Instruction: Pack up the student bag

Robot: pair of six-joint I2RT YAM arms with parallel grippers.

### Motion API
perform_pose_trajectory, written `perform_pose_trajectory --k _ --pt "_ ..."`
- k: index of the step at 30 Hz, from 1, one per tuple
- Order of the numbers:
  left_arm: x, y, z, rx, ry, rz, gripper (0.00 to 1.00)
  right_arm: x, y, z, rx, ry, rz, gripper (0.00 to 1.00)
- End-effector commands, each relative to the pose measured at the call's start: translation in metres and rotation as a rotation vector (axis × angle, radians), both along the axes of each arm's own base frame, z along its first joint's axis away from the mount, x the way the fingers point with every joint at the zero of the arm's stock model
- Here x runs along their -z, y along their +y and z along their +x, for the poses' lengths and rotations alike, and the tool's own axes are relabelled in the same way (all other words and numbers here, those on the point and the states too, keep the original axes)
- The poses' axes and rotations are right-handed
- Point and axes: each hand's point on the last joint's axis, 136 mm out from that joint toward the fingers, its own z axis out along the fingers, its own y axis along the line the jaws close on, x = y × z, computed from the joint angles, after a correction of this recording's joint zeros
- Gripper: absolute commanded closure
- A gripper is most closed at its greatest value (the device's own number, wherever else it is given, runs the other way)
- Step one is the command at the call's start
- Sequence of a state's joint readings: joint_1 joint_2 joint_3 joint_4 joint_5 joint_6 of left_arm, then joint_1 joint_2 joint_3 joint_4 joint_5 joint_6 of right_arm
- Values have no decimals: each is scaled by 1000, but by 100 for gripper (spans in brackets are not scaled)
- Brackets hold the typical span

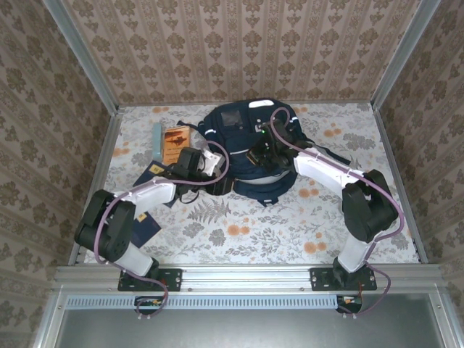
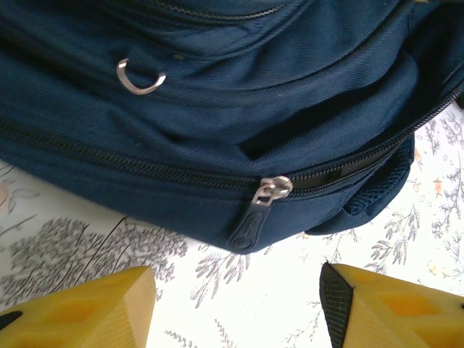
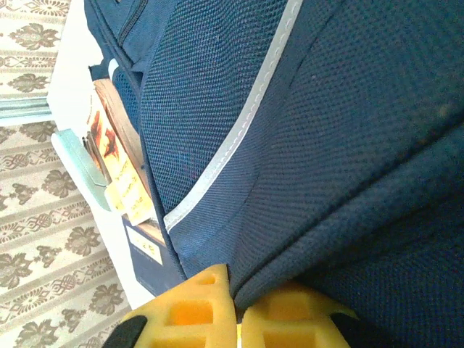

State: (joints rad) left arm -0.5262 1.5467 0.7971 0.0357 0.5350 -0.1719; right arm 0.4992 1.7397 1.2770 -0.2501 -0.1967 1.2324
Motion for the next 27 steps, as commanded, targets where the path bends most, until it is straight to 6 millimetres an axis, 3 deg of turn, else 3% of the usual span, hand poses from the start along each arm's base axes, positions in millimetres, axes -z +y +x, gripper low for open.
perform_pose_trajectory --k 1,6,13,20,24,27 --pt "-15 -21 5 86 -86 -82 37 -59 22 4 -104 -134 109 94" --pt "-5 -32 7 66 -77 -104 41 -63 27 7 -120 -135 131 95" --pt "15 -25 18 -7 -73 -28 54 -63 30 8 -129 -126 147 94" --pt "17 -20 5 23 -66 -32 64 -59 29 9 -117 -121 141 94" --pt "13 -21 -4 42 -54 -64 54 -57 28 10 -114 -120 133 94" --pt "17 -17 -4 27 -56 -52 54 -56 28 10 -114 -119 132 94"
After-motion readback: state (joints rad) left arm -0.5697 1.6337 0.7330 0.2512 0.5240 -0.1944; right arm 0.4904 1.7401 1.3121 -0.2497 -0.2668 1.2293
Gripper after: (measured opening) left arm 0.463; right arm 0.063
